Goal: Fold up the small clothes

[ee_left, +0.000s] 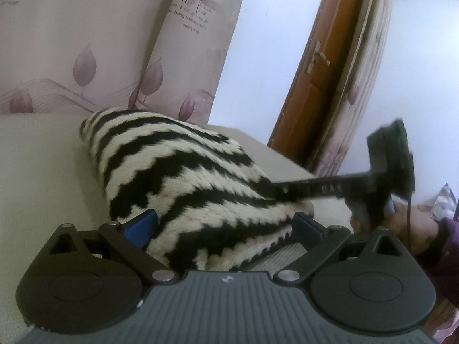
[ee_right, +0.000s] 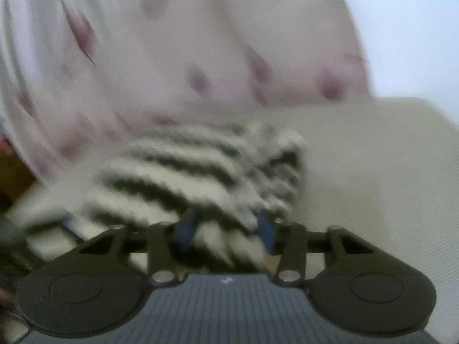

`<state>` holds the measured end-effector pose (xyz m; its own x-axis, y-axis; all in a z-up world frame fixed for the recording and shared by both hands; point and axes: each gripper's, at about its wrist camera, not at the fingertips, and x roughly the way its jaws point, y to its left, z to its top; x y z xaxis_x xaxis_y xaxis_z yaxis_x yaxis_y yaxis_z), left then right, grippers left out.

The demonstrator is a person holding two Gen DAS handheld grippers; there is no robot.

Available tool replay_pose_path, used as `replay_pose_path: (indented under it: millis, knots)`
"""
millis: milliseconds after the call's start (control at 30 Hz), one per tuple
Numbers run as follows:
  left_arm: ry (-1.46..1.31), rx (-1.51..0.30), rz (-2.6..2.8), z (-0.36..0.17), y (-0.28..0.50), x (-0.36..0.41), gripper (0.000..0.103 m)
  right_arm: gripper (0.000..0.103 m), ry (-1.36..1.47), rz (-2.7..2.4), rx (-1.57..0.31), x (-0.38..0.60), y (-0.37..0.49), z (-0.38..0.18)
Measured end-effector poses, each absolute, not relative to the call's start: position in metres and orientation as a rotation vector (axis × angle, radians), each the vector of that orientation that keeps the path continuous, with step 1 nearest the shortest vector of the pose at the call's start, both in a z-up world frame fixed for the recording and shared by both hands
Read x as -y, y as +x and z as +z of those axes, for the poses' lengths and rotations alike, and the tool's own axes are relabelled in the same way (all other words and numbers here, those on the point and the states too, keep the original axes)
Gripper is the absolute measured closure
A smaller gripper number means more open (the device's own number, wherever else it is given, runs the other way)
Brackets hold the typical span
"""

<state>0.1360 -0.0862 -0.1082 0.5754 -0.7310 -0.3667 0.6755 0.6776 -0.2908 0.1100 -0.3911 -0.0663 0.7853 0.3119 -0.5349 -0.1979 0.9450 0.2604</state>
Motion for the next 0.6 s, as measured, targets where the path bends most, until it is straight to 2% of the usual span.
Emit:
replay_pose_path:
  millis: [133, 367, 500, 533, 600]
  knots:
    - [-0.110, -0.462, -0.812, -0.108, 0.127, 0.082, 0.006, 0.060, 0.304, 0.281, -0.590, 0.408, 0.093, -0.080]
    - [-0.186, -0.379, -0.791, -0.089, 0.114, 0.068, 0.007, 0.058, 0.329, 0.265, -0.451, 0.415, 0.067, -0.051]
    - [-0.126, -0.363, -0.765, -0.088, 0.110, 0.081, 0.014, 0.058, 0.313, 0.324, -0.419, 0.401, 0.065, -0.039]
    - [-0.087, -0.383, -0.762, -0.091, 0.111, 0.087, 0.019, 0.058, 0.299, 0.325, -0.424, 0.399, 0.068, -0.040]
    - [-0.045, -0.402, -0.765, -0.096, 0.108, 0.094, 0.021, 0.058, 0.311, 0.315, -0.457, 0.400, 0.076, -0.048]
